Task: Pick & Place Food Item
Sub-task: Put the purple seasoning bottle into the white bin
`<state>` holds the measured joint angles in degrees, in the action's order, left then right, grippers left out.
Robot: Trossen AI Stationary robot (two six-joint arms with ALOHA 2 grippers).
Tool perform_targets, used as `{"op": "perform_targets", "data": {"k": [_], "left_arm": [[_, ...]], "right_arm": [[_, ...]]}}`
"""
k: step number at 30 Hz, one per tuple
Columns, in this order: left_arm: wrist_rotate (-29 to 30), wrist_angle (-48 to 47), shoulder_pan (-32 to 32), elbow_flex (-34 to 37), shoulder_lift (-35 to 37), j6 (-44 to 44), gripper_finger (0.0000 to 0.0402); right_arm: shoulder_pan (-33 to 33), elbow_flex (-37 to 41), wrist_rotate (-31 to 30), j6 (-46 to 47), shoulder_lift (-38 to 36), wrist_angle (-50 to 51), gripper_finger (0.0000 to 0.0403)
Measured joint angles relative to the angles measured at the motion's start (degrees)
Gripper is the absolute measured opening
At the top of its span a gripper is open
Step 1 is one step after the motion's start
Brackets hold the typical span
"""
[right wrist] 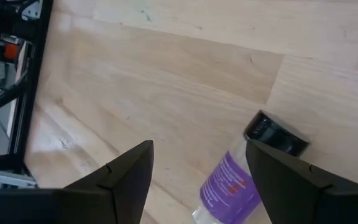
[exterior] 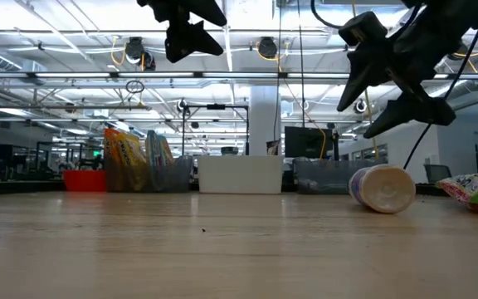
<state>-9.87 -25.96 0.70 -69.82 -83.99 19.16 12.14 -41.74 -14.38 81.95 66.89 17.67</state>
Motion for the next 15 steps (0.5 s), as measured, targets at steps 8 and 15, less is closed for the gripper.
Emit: {"op": "perform_targets", "data": {"k": [8, 15], "left_arm": [[0.0, 0.0, 0.12, 0.0, 0.0, 0.0, 0.0223], [0.0, 0.02, 0.07, 0.0, 0.0, 0.02, 0.0223]], "right_arm": [[-0.02, 0.0, -0.97, -1.86, 0.0, 0.17, 0.0249], [-0.56, 0.0, -0.74, -7.76, 0.0, -0.66, 0.0249]]}}
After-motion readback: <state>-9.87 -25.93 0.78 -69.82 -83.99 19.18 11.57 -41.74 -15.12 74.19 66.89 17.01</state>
